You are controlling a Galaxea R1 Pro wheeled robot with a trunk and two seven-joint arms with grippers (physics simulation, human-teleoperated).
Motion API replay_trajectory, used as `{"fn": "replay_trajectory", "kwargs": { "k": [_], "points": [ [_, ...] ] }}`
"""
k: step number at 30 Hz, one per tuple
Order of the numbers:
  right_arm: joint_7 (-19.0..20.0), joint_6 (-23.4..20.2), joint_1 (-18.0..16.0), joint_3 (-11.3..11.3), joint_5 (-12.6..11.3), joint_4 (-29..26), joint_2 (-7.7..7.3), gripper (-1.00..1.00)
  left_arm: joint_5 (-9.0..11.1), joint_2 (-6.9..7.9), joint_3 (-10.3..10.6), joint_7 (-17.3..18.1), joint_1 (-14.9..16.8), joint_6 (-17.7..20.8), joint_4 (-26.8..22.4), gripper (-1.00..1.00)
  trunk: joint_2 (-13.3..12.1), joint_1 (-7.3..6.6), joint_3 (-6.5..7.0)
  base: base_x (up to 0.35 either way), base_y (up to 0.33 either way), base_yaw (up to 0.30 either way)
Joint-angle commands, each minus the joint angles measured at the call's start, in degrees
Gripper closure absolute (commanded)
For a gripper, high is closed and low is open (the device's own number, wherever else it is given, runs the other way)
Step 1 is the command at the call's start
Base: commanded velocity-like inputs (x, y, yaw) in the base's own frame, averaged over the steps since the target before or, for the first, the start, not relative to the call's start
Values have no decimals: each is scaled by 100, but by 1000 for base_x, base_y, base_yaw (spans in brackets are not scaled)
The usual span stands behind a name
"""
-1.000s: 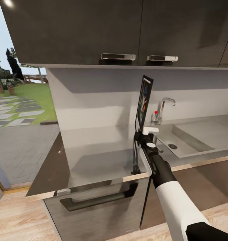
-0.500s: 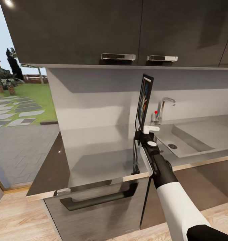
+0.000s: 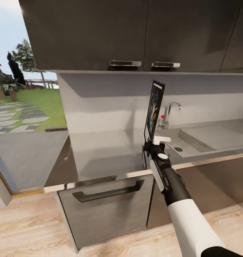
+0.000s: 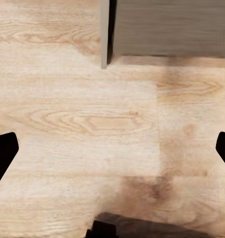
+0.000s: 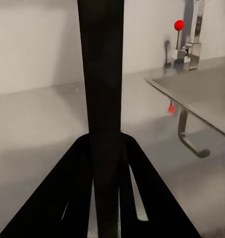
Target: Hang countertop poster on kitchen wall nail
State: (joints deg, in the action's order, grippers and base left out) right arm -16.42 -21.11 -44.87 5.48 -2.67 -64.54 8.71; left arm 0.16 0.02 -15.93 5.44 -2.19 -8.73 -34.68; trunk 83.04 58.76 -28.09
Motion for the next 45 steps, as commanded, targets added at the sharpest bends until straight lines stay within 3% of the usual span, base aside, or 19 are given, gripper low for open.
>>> {"fn": "replay_trajectory", "kwargs": {
  "k": [1, 19, 32, 40, 45],
  "points": [
    [-45, -25, 1, 13, -31, -15, 0, 100, 2, -2, -24, 45, 0, -6, -4, -100, 4, -3, -5, -335, 0, 0],
    [-45, -25, 282, 23, -40, -221, 0, 100, 2, -2, -24, 45, 0, -6, -4, -100, 4, -3, -5, -337, 0, 0],
    [-30, -46, 1010, 60, -36, -1169, -8, 100, -2, -2, -24, 45, 0, -6, -4, -100, 4, -3, -5, -337, 0, 0],
    [-22, -70, 1169, 66, -34, -1401, -9, 100, -6, -2, -24, 45, 0, -6, -4, -100, 4, -3, -5, -337, 0, 0],
    [10, -263, 1503, 74, -40, -1863, -14, 100, -4, -2, -24, 45, 0, -6, -4, -100, 4, -3, -5, -337, 0, 0]
  ]
}}
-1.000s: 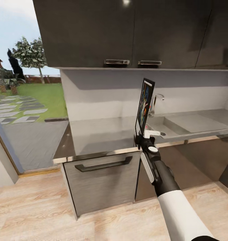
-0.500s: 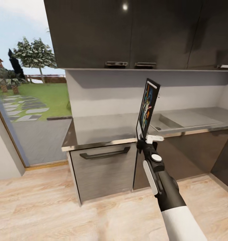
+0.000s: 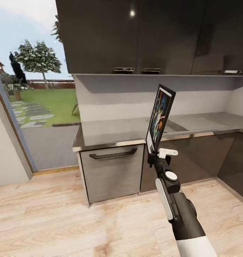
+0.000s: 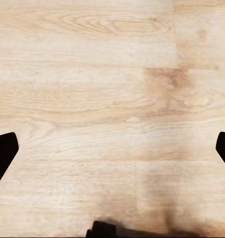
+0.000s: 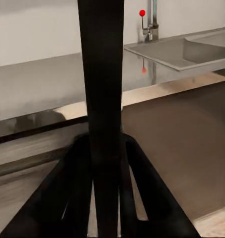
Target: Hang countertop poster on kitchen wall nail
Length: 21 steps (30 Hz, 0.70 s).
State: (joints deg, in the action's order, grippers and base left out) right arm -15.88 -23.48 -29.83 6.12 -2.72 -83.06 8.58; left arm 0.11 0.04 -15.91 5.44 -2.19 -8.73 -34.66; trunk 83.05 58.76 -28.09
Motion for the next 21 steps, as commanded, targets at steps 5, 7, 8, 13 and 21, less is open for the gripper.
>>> {"fn": "replay_trajectory", "kwargs": {
  "k": [5, 7, 8, 13, 21],
  "points": [
    [750, -39, 354, -6, -24, -235, -15, 100, -1, -4, -26, 45, 0, -6, -5, -100, 3, -3, -5, -272, 0, 0],
    [1144, -32, 445, -20, -15, -299, -18, 100, -1, -4, -26, 45, 0, -6, -5, -100, 3, -3, -5, -102, 0, 0],
    [1515, -26, 511, -32, -8, -346, -25, 100, -2, -4, -26, 45, 0, -6, -5, -100, 3, -3, -5, -58, 0, 0],
    [3280, -18, 703, -47, 2, -419, -417, 100, -2, -4, -26, 45, 0, -6, -5, -100, 3, -3, -5, -16, 0, 0],
    [5766, 140, 1099, -47, 57, -405, -956, 100, -8, -4, -26, 50, 0, -12, -5, -100, 3, -3, -5, -2, 0, 0]
  ]
}}
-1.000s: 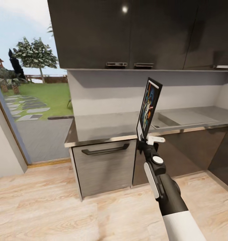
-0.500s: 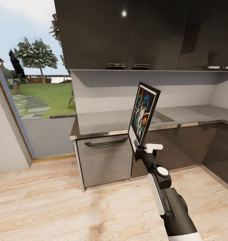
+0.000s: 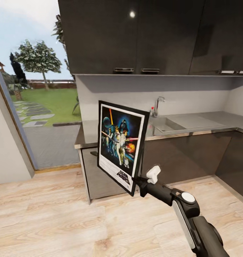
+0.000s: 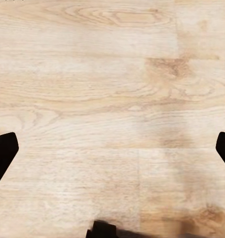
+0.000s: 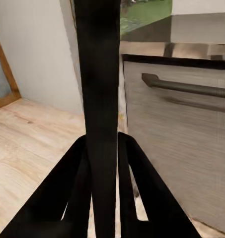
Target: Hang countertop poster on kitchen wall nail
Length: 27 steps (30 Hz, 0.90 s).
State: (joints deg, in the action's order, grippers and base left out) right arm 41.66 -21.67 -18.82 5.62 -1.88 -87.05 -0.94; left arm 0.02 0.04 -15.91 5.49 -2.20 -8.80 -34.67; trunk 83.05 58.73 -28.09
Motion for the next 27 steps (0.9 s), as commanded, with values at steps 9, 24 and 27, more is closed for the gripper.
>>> {"fn": "replay_trajectory", "kwargs": {
  "k": [9, 24, 27],
  "points": [
    [658, 149, 117, -1, -10, 114, -257, 100, 12, -4, -22, 59, 0, -8, -5, -100, 3, 0, -4, 0, 0, 0],
    [703, 145, 142, -1, -19, 162, -275, 100, 24, 280, -166, 1035, 0, 1, 23, -100, 3, 0, -4, 0, 0, 0],
    [699, 145, 142, 0, -16, 162, -275, 100, 24, 285, -183, 1061, 0, 1, 16, -100, 3, 0, -4, 0, 0, 0]
  ]
}}
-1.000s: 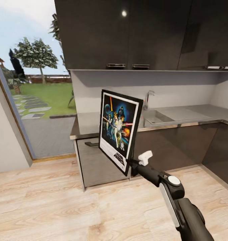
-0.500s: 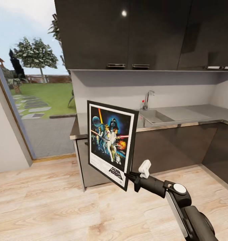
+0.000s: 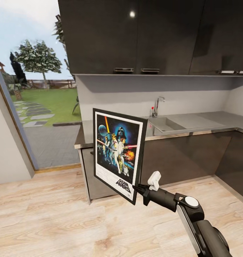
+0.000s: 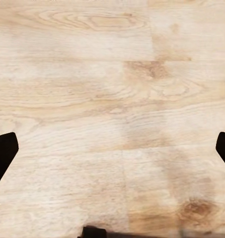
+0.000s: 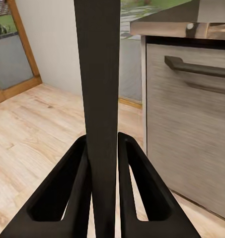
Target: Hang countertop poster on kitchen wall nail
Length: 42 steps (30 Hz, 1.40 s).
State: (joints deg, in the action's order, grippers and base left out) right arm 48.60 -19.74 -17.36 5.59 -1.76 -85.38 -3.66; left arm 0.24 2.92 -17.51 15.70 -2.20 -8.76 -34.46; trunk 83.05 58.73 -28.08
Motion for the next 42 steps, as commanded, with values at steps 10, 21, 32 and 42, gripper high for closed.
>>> {"fn": "replay_trajectory", "kwargs": {
  "k": [10, 21, 32, 42],
  "points": [
    [1, -48, -4, 0, -28, -5, -3, 100, -3, -2, -21, 47, 0, 5, -1, -100, -358, -198, 157, 0, 0, 0],
    [-19, -45, -4, -3, -33, -5, -3, 100, -6, -2, -18, 47, 0, 5, 1, -100, -799, -439, 354, 0, 0, 0],
    [-26, -48, -4, -13, -35, 4, -3, 100, -6, -2, -16, 47, 0, 6, 1, -100, -1240, -681, 552, 0, 0, 0],
    [-26, -48, -4, -14, -35, 4, -3, 100, -7, -2, -17, 47, 0, 6, 1, -100, -1642, -900, 731, 0, 0, 0]
  ]
}}
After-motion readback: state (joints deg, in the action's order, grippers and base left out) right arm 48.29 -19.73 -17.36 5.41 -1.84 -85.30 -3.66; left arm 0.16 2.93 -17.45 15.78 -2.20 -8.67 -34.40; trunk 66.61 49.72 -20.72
